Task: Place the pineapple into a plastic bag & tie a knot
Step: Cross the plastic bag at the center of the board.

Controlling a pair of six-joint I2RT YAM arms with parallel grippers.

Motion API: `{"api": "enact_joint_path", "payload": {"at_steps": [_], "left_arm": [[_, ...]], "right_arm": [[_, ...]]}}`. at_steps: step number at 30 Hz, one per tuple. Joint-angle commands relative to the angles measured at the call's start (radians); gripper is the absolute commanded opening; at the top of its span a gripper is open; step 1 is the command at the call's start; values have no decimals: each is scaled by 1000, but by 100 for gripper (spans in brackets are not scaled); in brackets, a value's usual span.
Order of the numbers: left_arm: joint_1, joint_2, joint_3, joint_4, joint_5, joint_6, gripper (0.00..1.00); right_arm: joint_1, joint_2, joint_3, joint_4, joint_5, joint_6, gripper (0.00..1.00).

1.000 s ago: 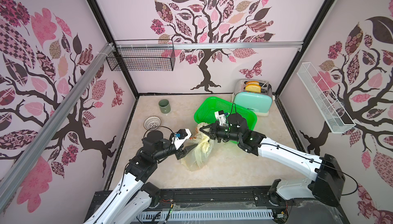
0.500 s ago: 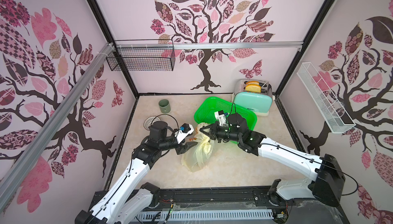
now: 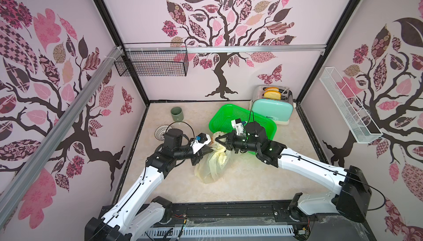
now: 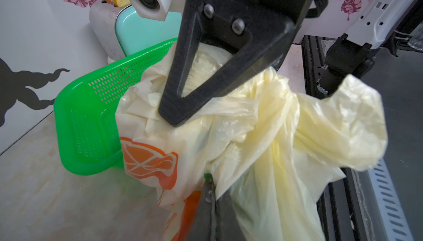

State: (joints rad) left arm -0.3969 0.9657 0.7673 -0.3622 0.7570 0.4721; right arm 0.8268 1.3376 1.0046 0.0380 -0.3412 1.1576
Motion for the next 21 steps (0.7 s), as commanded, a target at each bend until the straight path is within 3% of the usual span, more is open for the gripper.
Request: {"api": "enact_joint_path", "payload": {"at_steps": [1, 10, 21], "left_arm": [[4, 12, 3, -45, 22, 8, 0], [-2, 31, 1, -87, 74, -12, 0], [-26, 78, 24, -110, 100, -15, 0]], "right_arm": [[-4, -36, 21, 16, 20, -18, 13], [-4, -49, 25, 84, 9, -2, 26], [-3, -32, 28, 166, -41, 20, 26]]}}
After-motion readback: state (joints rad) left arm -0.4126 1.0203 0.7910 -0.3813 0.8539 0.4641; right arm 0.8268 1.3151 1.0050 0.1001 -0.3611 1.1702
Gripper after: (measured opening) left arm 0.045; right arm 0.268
